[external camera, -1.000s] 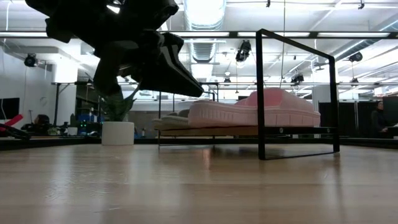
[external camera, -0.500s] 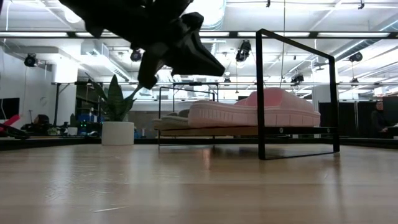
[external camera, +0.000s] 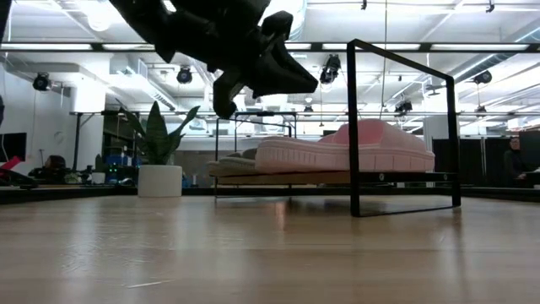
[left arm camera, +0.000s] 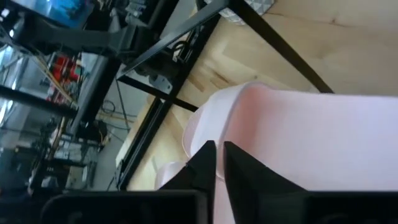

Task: Pick and place slides into the shelf
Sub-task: Put the pink slide on the shelf

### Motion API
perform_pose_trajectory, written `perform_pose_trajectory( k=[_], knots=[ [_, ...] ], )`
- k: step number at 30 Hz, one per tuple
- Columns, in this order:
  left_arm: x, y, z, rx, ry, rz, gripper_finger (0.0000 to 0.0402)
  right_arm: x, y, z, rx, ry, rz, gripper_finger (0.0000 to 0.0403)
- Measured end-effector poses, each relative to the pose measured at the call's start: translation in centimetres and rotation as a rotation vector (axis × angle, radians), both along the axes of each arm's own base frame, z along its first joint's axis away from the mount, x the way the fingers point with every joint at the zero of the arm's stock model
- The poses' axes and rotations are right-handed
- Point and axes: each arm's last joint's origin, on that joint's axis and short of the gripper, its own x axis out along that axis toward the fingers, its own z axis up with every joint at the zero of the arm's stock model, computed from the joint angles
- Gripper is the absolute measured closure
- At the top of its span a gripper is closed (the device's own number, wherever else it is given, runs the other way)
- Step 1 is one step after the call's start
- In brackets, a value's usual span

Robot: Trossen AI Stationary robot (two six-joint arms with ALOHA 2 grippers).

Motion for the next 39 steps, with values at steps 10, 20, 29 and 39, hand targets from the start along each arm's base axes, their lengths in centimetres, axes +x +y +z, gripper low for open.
perform_pose_trajectory(
  k=[10, 20, 29, 39],
  knots=[
    [2.2, 1.9, -0.5, -0.002, -0.004, -0.044, 0.0282, 0.0, 0.0, 0.0, -0.003, 0.003, 0.0, 0.0394],
    [4.3, 2.0, -1.5, 0.036, 0.018, -0.045, 0.0254, 0.0, 0.0, -0.3, -0.01, 0.012, 0.0, 0.0394],
    [4.7, 2.2, -2.3, 0.066, 0.038, -0.051, 0.0254, 0.0, 0.0, -0.4, -0.015, 0.016, 0.0, 0.0394],
    [6.5, 2.5, -3.3, 0.075, 0.047, -0.036, 0.0254, 0.0, 0.0, -0.4, -0.013, 0.016, 0.0, 0.0394]
  ],
)
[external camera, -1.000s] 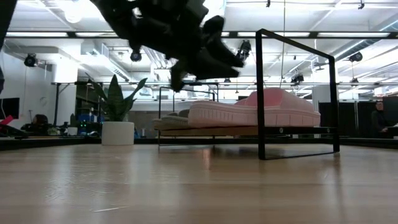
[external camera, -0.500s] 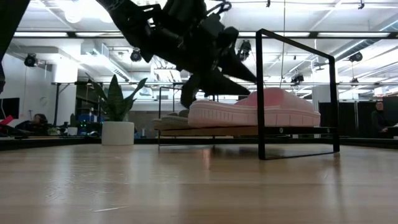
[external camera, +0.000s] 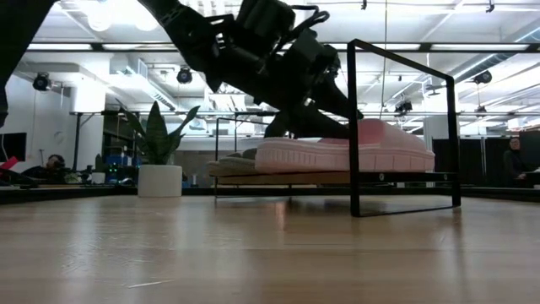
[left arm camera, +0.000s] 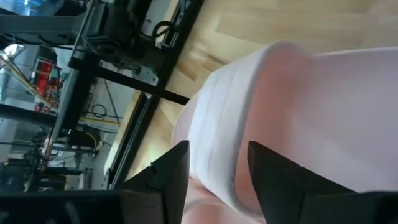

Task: Pick and place slides into the shelf
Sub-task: Put the pink slide on the shelf

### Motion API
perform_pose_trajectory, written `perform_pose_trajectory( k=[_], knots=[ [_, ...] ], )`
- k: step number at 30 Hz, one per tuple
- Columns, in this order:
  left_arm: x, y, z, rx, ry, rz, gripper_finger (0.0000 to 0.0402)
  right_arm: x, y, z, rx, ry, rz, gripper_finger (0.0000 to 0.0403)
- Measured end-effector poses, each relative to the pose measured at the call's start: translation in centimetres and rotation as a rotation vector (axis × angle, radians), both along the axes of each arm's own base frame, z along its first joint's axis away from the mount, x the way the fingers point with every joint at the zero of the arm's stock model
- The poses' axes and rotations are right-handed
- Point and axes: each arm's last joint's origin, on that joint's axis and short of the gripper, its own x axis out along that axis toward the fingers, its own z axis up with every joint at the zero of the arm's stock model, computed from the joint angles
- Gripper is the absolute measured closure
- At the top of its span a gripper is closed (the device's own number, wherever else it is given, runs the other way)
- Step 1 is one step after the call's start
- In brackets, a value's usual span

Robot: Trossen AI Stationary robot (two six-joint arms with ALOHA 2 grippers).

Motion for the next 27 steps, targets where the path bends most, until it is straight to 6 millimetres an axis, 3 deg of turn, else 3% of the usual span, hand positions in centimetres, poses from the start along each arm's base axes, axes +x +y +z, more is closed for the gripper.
perform_pose_trajectory(
  k=[7, 16, 27],
  knots=[
    [0.2, 0.0, 0.2, 0.01, -0.01, 0.013, 0.0271, 0.0, 0.0, 0.0, -0.001, 0.001, 0.0, 0.0394],
    [0.5, 0.1, -0.8, 0.007, 0.009, 0.012, 0.0389, 0.0, 0.0, 0.0, -0.002, 0.002, 0.0, 0.0394],
    [0.8, 0.1, 0.4, 0.008, -0.032, 0.035, 0.0399, 0.0, 0.0, -0.1, -0.006, 0.005, 0.001, 0.0394]
  ],
)
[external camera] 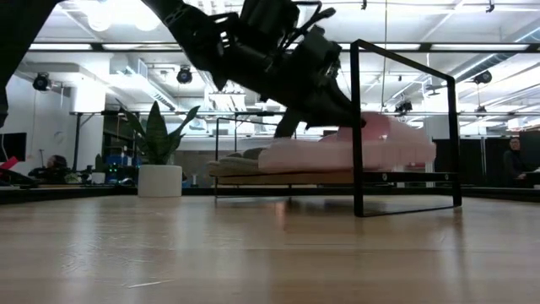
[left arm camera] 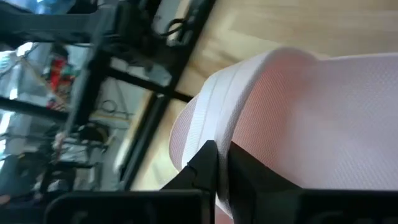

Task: Pick and place slides into the shelf
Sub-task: Put the pink slide on the shelf

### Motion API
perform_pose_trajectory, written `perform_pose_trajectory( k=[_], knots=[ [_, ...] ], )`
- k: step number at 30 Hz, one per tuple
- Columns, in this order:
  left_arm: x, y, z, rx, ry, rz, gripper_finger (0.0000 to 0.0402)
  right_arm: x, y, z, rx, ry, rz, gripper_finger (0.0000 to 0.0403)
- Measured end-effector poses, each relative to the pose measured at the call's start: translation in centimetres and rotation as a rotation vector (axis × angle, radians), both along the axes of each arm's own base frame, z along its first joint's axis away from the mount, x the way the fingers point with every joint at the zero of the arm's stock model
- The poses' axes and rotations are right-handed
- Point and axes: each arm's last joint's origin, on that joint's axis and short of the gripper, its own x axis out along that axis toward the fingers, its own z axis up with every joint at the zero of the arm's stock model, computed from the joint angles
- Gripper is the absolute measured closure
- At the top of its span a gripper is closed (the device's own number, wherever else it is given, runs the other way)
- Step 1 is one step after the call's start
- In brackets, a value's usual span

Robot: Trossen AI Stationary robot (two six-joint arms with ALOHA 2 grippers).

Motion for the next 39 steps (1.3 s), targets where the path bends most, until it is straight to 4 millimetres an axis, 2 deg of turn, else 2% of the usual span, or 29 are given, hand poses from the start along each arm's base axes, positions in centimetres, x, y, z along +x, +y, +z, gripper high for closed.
perform_pose_trajectory(
  k=[4, 11, 18, 31, 39],
  knots=[
    [0.3, 0.1, 1.0, 0.009, -0.035, 0.022, 0.04, 0.0, 0.0, -0.3, -0.006, 0.007, 0.0, 0.0394],
    [0.5, 0.1, 1.4, 0.012, -0.052, 0.03, 0.04, 0.0, 0.0, -0.5, -0.011, 0.014, 0.001, 0.0394],
    [1.1, 0.0, 0.5, -0.015, -0.064, 0.037, 0.04, 0.0, 0.0, -0.6, -0.021, 0.019, 0.003, 0.0394],
    [1.2, 0.0, 0.8, -0.037, -0.098, 0.042, 0.04, 0.0, 0.0, -0.6, -0.025, 0.02, 0.004, 0.0394],
    [1.2, 0.0, 0.8, -0.05, -0.099, 0.046, 0.0368, 0.0, 0.0, -0.6, -0.027, 0.021, 0.005, 0.0394]
  ],
)
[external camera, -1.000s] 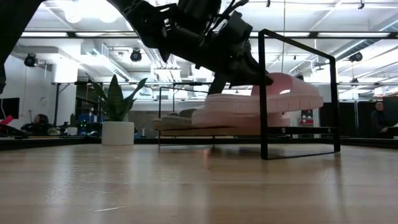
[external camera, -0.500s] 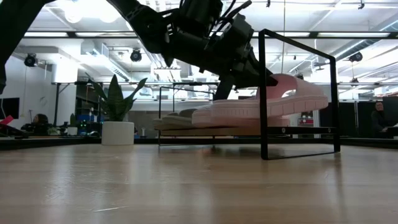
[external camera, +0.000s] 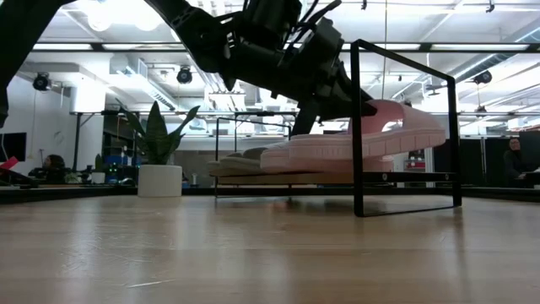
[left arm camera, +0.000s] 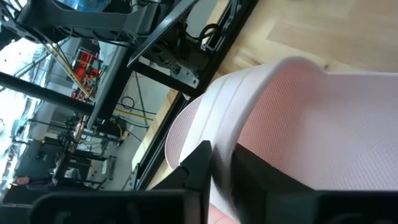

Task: Pick and place slides into the shelf
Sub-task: Put the pink slide on the shelf

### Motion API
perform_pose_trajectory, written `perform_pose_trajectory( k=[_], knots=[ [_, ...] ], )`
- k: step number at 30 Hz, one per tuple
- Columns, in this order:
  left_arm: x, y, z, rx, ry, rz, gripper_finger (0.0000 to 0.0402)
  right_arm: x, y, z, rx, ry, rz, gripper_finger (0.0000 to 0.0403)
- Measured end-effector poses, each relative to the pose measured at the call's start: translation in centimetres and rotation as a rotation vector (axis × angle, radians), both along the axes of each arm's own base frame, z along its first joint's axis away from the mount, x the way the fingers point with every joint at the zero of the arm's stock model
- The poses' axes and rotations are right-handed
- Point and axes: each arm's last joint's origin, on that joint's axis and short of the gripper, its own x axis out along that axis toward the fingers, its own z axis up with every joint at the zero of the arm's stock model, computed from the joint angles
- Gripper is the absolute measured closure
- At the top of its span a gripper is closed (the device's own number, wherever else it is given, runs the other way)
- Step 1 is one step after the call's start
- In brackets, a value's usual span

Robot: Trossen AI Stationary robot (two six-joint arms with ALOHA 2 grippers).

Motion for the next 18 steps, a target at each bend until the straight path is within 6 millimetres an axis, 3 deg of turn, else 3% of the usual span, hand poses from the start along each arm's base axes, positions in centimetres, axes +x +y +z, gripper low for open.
perform_pose_trajectory(
  k=[13, 18],
  knots=[
    [-0.12, 0.13, -0.37, -0.068, 0.035, 0.003, 0.0233, 0.0, 0.0, 0.0, 0.0, 0.0, 0.0, 0.0394],
    [0.14, 0.09, 0.23, -0.096, 0.015, 0.008, 0.0204, 0.0, 0.0, 0.01, 0.0, 0.0, 0.0, 0.0394]
  ],
)
